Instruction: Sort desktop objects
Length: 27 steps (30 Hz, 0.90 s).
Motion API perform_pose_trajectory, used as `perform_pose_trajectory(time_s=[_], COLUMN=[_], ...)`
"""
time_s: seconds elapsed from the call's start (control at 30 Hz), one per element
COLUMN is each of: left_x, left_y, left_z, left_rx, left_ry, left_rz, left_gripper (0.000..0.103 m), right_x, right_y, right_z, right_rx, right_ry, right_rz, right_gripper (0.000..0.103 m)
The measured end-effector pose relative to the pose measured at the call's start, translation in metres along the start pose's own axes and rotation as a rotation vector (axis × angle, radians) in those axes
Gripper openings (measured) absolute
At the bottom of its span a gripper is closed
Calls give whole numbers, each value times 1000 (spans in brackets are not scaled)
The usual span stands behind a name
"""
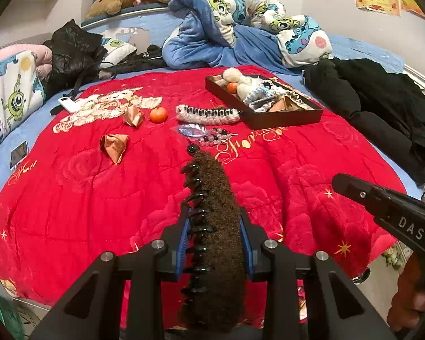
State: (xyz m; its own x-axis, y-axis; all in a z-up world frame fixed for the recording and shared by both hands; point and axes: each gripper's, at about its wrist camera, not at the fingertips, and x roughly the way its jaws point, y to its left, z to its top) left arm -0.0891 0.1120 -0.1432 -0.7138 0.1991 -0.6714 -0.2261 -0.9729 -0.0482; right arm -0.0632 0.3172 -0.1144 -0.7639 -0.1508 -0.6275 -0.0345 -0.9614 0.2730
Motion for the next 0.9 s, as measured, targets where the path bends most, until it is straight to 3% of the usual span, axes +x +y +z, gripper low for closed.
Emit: perform_pose_trajectory(time_s=[0.33,0.9], left_x=[24,113], left_y=[26,53], left_z=[15,36], left_rx=[-21,-86], left_ry=[20,57], left_rz=[30,58], left_gripper=[32,32], right_x=[43,160], right_y=[26,39], right_z=[18,66], right_rx=[-34,-48], right_ry=[29,76], right_rz=[62,110], right_gripper=[13,13])
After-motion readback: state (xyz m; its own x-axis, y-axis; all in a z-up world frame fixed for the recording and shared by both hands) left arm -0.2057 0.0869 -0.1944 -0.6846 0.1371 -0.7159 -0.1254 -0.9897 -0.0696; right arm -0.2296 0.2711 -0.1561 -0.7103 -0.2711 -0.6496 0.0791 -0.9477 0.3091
